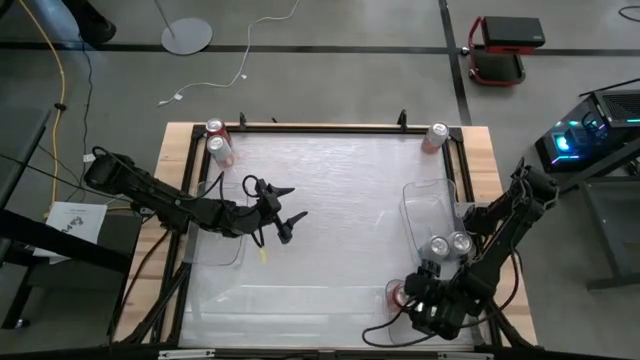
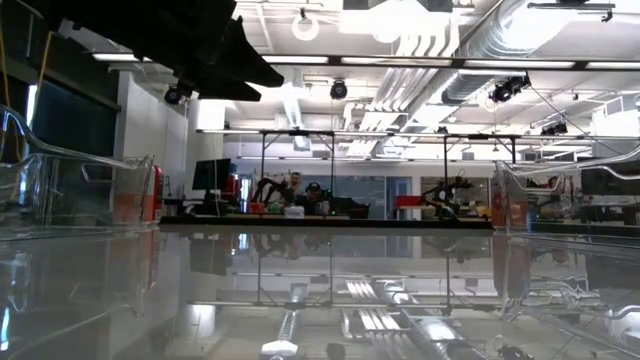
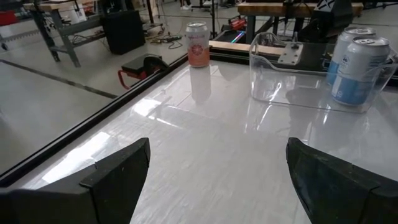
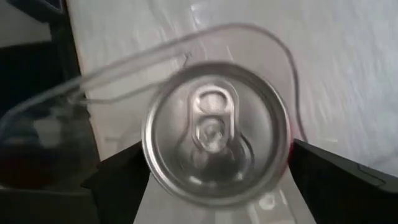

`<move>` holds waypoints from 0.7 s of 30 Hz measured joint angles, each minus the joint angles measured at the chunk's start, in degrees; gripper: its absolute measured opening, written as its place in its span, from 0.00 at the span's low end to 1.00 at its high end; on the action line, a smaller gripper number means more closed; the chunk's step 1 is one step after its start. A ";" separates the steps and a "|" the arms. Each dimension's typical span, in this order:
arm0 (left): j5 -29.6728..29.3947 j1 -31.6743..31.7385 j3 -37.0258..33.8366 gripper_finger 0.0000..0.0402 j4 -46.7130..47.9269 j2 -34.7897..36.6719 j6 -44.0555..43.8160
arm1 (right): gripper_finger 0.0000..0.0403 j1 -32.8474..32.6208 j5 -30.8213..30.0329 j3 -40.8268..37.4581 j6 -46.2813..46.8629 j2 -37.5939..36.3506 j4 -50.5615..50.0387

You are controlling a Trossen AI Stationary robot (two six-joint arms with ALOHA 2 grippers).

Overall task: Sort soda cans
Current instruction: Put the red-black soda can into the bottom transparent bin

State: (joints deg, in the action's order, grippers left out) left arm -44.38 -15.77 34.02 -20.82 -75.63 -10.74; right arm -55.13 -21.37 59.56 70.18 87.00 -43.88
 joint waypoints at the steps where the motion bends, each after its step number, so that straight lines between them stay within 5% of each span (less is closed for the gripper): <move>1: 0.00 0.00 0.00 0.88 0.00 0.01 0.00 | 0.89 0.00 0.46 0.85 0.33 -0.02 -1.61; 13: 0.11 0.00 0.08 0.88 0.29 0.02 -1.18 | 0.90 -0.75 -2.05 18.32 0.04 -0.22 -21.31; 21: -0.03 -0.40 5.29 0.88 1.97 4.33 4.74 | 0.90 -3.58 -25.51 30.88 0.38 -0.24 -36.84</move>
State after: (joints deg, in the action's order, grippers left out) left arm -44.41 -16.17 39.31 -18.84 -71.30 -6.01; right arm -58.71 -46.88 90.44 70.56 86.76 -80.72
